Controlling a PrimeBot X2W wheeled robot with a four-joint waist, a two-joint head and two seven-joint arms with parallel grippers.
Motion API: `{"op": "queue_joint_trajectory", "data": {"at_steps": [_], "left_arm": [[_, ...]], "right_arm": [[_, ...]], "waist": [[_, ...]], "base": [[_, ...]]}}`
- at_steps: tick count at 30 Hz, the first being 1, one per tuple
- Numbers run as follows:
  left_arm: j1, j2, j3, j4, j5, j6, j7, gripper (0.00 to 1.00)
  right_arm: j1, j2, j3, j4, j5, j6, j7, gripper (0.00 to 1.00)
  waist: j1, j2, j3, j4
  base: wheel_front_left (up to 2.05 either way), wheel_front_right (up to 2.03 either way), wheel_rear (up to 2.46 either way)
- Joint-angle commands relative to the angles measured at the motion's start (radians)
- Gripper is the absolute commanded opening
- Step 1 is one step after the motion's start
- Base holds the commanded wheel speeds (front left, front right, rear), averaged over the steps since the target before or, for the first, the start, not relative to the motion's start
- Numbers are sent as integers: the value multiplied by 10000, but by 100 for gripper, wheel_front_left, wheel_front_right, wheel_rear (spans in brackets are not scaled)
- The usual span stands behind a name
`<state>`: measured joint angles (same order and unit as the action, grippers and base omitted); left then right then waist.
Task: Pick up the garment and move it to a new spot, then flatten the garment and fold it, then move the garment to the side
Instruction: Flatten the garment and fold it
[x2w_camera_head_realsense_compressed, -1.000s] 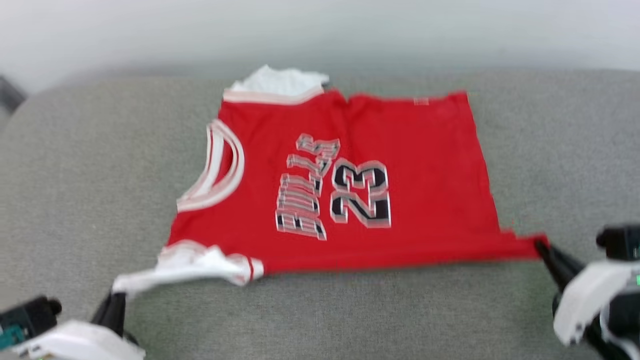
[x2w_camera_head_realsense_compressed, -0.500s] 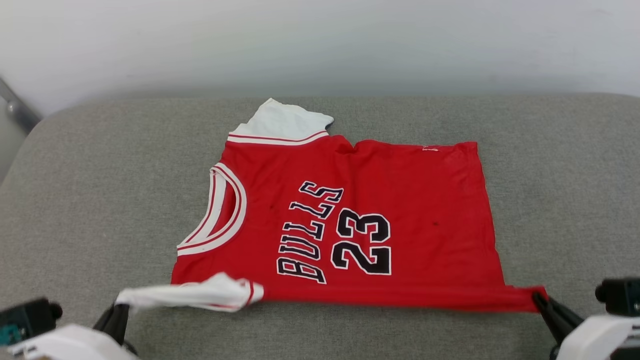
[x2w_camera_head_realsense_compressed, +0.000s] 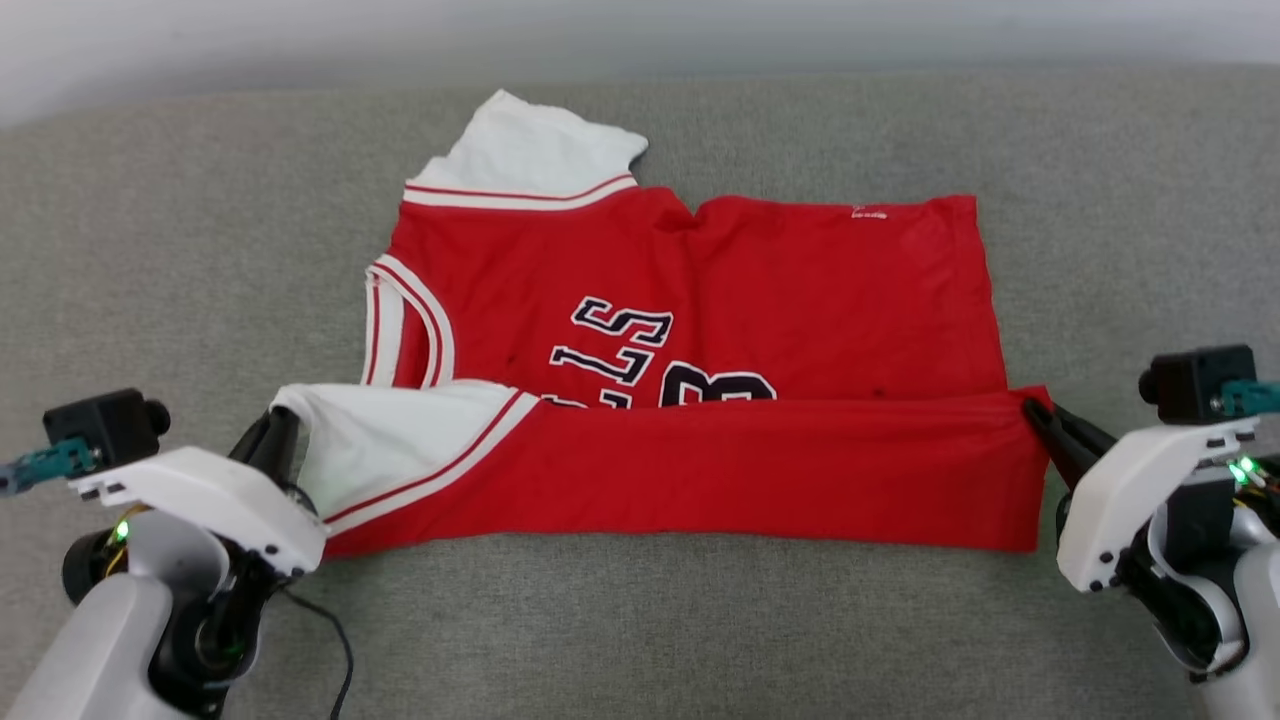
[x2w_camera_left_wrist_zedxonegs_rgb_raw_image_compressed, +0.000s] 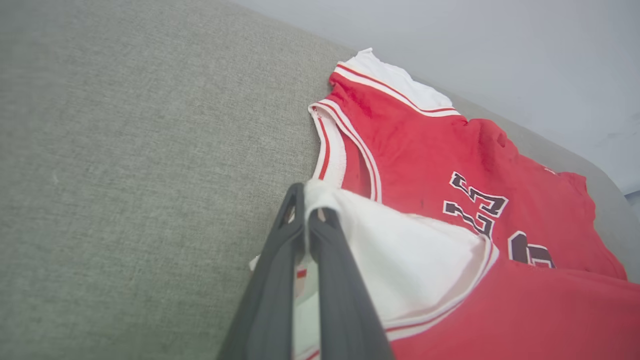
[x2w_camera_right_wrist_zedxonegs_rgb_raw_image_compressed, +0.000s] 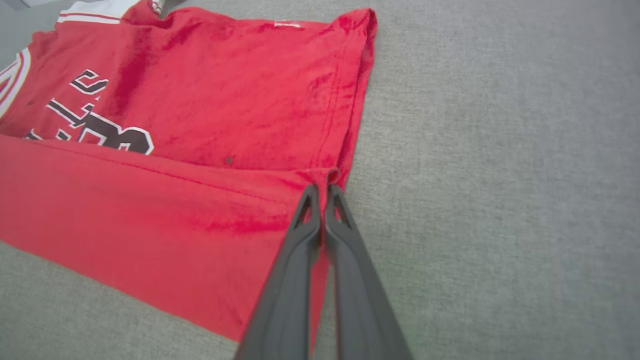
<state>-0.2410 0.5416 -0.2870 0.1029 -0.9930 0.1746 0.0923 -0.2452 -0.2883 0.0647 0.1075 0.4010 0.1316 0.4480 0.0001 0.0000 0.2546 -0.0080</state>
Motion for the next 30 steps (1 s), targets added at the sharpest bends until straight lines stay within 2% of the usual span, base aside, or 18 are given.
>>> {"op": "queue_joint_trajectory", "data": {"at_steps": [1, 7, 8, 9, 10, 11, 12, 17, 24, 30], "left_arm": [[-340, -151, -74, 270, 16, -177, -88, 0], [-1145, -654, -462, 1764, -145, -850, 62, 0], [-1233, -738, -508, 1975, -200, -980, 83, 0], [-1282, -813, -584, 2209, -259, -1119, 153, 1], [-1321, -864, -631, 2429, -300, -1240, 207, 32], [-1361, -914, -629, 2627, -312, -1316, 140, 56], [-1393, -961, -597, 2804, -346, -1391, 51, 100], [-1239, -812, -404, 3305, -403, -1531, -263, 100], [-652, -273, -173, 2814, -376, -1255, -268, 100], [-115, 471, -300, 1902, -452, -995, 694, 100]], "right_arm": [[-321, -128, 160, 306, 76, -18, -76, 0], [-1177, -218, 809, 1765, 85, -17, -877, 0], [-1228, -196, 920, 2025, 92, -17, -971, 2], [-1293, -160, 1043, 2234, 132, -17, -1116, 24], [-1342, -140, 1137, 2446, 159, -17, -1265, 87], [-1353, -129, 1239, 2615, 163, -17, -1411, 100], [-1355, -122, 1334, 2745, 203, -17, -1592, 100], [-1157, -157, 1361, 2879, 180, -15, -3074, 100], [-253, 166, 660, 2253, -527, -15, -5244, 100], [717, 623, -7, 1209, -1279, -15, -5833, 100]], "waist": [[-1, 0, 430, -38], [-1, 0, 786, -79], [-1, 0, 798, -81], [-1, 0, 791, -79], [-1, 0, 776, -77], [-1, 0, 738, -81], [-1, 0, 672, -88], [-1, 0, 114, -126], [-1, 0, -951, -206], [-1, 0, -1653, -307]], "base": [[0, 0, 0], [0, 0, 0], [0, 0, 0], [0, 0, 0], [0, 0, 0], [0, 0, 0], [0, 0, 0], [0, 0, 0], [0, 0, 0], [0, 0, 0]]}}
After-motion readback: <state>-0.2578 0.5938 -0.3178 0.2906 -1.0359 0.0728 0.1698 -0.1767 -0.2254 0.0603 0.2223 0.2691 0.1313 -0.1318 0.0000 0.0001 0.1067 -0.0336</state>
